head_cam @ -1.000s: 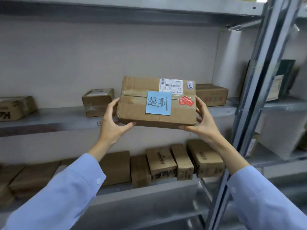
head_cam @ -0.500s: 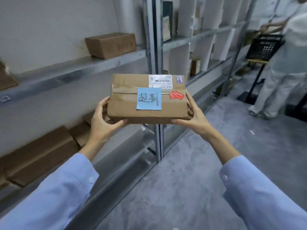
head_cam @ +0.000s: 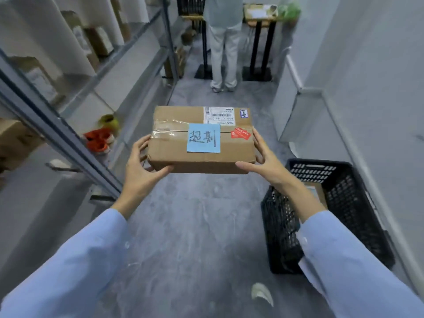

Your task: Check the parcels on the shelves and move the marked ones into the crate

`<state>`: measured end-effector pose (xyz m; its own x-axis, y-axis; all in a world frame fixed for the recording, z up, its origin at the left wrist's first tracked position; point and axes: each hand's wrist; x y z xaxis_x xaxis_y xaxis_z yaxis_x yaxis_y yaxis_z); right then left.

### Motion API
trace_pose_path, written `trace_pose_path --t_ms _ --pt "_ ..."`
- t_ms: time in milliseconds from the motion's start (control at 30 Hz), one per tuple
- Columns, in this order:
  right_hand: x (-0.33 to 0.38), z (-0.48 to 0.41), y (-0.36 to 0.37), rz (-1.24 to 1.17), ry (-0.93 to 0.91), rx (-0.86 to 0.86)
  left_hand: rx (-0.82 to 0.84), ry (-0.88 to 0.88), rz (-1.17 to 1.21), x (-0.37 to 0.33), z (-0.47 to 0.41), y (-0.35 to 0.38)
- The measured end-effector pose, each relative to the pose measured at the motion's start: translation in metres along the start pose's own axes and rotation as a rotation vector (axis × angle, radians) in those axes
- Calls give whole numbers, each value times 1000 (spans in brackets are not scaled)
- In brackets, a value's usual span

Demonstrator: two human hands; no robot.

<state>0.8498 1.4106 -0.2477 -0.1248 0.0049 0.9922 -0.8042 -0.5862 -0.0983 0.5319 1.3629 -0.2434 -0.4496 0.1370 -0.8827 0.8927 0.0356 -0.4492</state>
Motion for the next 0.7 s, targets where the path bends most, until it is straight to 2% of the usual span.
trace_pose_path --t_ms 200,500,700 --pt "-74 80 -101 -83 142 -143 200 -39 53 -3 -44 145" --pt "-196 164 -249 -181 307 -298 382 -187 115 12 -82 360" --pt "-273 197 -316 -283 429 -426 577 -251 44 40 -109 450"
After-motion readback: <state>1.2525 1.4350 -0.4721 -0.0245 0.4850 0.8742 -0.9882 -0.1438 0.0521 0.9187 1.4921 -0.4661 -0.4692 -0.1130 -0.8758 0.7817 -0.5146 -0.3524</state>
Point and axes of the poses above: each hand's wrist, its own z-axis away from the middle knuckle, its own y-axis out of the palm, x = y × z, and after that the axes turned 15 degrees about x, right-handed
